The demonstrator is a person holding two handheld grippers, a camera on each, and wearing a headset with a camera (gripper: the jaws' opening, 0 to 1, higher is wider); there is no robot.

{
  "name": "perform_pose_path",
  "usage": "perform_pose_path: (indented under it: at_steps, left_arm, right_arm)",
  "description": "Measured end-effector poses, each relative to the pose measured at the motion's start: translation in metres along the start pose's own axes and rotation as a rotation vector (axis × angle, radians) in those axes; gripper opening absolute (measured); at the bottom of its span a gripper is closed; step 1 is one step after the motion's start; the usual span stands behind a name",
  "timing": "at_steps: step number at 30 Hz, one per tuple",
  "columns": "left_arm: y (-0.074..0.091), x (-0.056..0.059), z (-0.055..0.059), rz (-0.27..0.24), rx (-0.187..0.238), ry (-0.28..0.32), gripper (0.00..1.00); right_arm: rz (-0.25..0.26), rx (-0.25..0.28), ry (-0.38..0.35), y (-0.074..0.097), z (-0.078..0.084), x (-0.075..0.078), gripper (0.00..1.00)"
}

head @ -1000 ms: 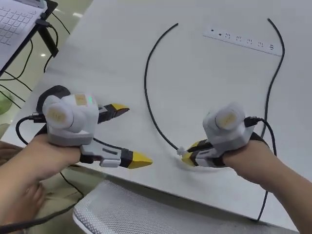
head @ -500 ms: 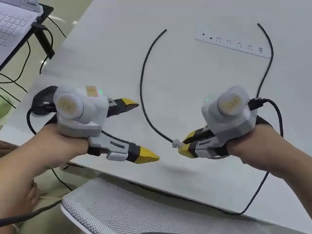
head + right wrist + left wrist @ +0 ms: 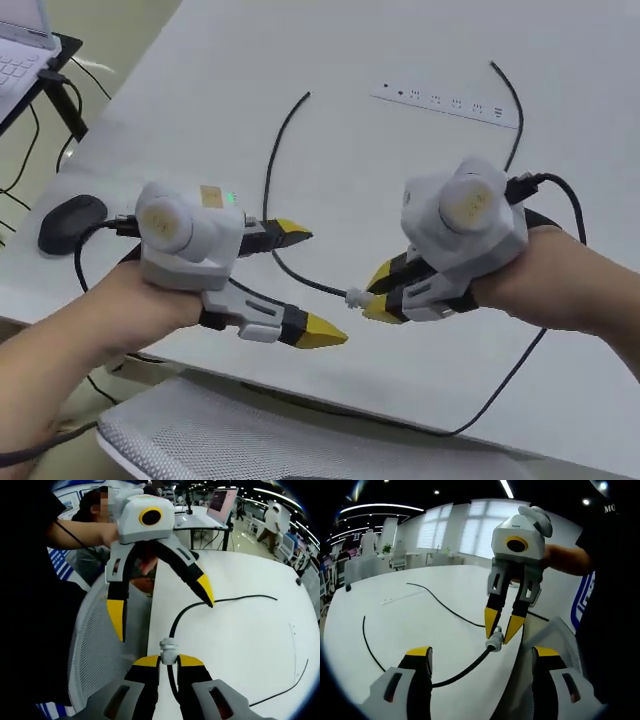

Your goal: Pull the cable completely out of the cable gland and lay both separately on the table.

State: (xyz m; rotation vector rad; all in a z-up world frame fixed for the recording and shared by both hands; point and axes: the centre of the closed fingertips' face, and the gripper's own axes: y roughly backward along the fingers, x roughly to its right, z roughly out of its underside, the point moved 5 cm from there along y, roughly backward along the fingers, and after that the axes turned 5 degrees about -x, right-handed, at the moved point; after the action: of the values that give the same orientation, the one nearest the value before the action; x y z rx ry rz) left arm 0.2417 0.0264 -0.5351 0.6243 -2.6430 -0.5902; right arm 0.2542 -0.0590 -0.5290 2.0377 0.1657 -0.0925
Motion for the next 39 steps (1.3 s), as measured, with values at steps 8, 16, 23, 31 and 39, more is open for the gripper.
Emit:
perform_pose_path:
  at_steps: [8, 16, 23, 31, 39]
  left_arm:
    - [-0.005, 0.004, -0.007, 0.061, 0.023, 0.024, 0.66]
    - [-0.006, 0.003, -0.006, 0.086, 0.027, 0.044, 0.53]
    - [-0.011, 0.014, -0.004, 0.161, 0.011, 0.047, 0.31]
    - [-0.013, 0.018, -0.006, 0.175, 0.018, 0.002, 0.19]
    - [-0.017, 0.025, -0.006, 0.178, 0.021, -0.066, 0.16]
  right_arm:
    - [0.015, 0.018, 0.05, 0.012, -0.006, -0.004, 0.07]
    - [0.022, 0.027, 0.089, 0.015, -0.01, -0.006, 0.07]
    - [0.021, 0.026, 0.119, 0.014, -0.008, -0.008, 0.07]
    - [0.011, 0.038, 0.128, 0.015, -0.004, -0.011, 0.07]
    - [0.001, 0.054, 0.142, 0.014, 0.001, -0.013, 0.07]
